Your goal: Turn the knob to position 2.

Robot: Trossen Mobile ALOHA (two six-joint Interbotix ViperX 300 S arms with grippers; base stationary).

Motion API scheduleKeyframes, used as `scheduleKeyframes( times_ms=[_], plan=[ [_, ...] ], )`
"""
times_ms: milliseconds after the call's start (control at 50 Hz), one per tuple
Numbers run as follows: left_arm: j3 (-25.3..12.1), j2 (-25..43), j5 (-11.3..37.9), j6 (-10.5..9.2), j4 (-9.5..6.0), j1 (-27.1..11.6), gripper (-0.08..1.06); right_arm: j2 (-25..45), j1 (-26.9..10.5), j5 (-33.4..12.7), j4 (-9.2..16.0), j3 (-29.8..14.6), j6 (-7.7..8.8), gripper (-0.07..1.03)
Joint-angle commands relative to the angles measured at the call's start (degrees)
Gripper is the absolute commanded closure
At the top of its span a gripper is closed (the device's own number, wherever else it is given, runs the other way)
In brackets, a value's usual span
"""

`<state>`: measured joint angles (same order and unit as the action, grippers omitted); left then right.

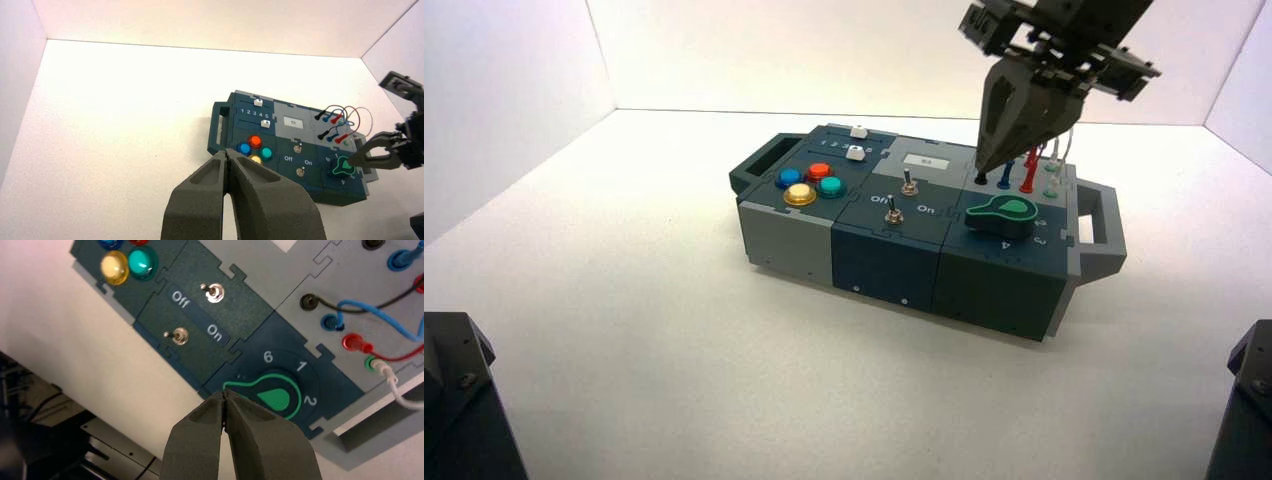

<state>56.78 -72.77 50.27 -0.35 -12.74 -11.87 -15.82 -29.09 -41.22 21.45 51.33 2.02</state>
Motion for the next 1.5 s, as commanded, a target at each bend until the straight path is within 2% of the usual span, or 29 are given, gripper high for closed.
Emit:
scheduleKeyframes(
  times_ms=[20,360,640,1160,1500],
  plan=[
    [-1.8,1.1,-0.5,0.18,0.09,-0.3,1.01,1.7,-0.2,0.6,-0.5,-2.4,0.35,0.98],
    [-1.9,1.1,-0.5,0.18,0.09,-0.3,1.01,7.1,-0.2,0.9,-1.4,-5.4,0.35,0.98],
    [-2.3,1.5,-0.5,0.35,0.09,-0.3,1.01,10.5,-0.2,1.1,-1.4,-5.9,0.26,0.98],
    [-3.5,4.3,-1.4,2.99,0.09,-0.3,1.01,14.6,-0.2,1.2,-1.4,-7.5,0.26,0.98],
    [-4.1,4.9,-1.9,3.69,0.09,-0.3,1.01,15.6,-0.2,0.0,-1.6,-8.3,0.09,0.98]
  ],
)
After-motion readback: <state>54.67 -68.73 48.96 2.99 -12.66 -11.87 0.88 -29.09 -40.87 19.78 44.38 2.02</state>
